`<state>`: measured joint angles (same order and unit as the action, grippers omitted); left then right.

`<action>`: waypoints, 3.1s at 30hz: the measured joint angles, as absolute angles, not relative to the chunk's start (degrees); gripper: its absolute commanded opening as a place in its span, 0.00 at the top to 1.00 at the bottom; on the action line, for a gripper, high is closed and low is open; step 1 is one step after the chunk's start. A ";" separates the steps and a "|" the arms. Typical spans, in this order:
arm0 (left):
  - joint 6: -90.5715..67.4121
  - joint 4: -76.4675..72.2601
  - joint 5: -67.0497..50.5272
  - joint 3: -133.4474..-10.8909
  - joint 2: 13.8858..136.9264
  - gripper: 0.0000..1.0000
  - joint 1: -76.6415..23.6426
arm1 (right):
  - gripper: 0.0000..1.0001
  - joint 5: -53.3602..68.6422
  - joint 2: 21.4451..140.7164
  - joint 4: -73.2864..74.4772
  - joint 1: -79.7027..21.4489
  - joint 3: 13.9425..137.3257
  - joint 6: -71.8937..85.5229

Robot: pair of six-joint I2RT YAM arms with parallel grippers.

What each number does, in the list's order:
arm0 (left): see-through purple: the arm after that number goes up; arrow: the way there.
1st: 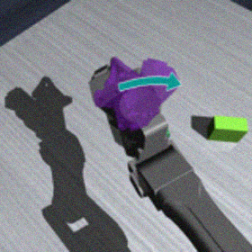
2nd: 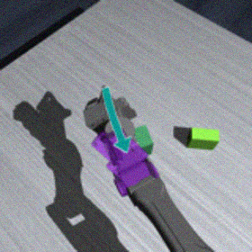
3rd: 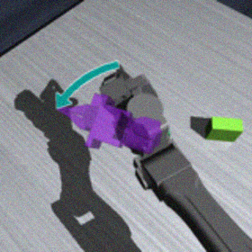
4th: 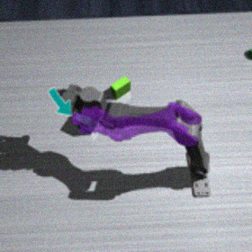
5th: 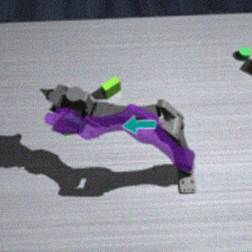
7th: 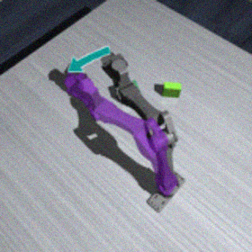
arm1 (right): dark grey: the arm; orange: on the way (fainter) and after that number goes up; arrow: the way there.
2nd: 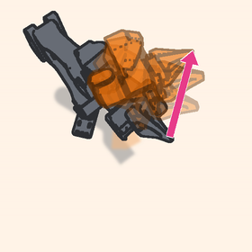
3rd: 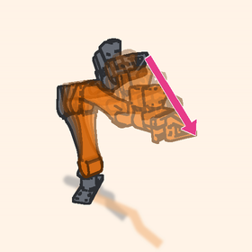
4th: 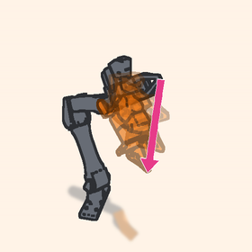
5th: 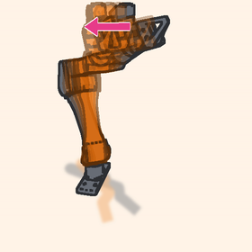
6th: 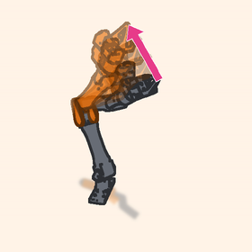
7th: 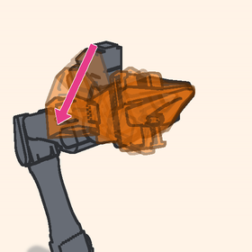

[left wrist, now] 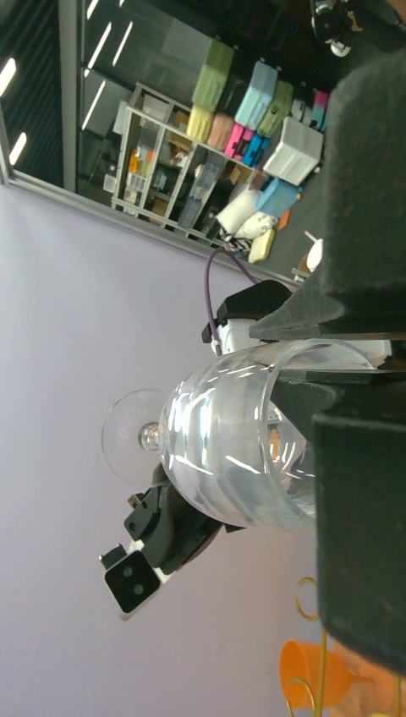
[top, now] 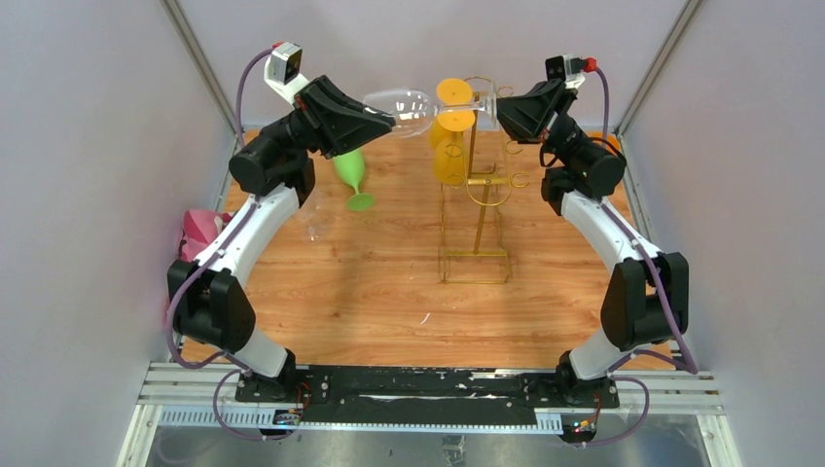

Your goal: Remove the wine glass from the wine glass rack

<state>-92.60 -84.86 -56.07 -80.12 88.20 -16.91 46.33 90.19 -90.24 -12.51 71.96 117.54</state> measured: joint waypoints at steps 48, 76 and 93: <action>-16.73 74.98 20.18 -100.86 64.79 1.00 -9.76 | 0.21 52.51 81.60 -86.15 2.00 63.75 114.39; -22.90 61.95 3.68 -114.83 101.78 1.00 8.82 | 0.24 53.67 89.23 -86.85 2.44 63.57 115.48; -23.16 52.53 -2.50 -107.92 112.86 1.00 9.89 | 0.24 54.04 90.50 -87.18 2.44 63.13 115.44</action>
<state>-23.16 52.53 -2.50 -107.92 112.86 9.89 54.04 90.50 -87.18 2.44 63.13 115.44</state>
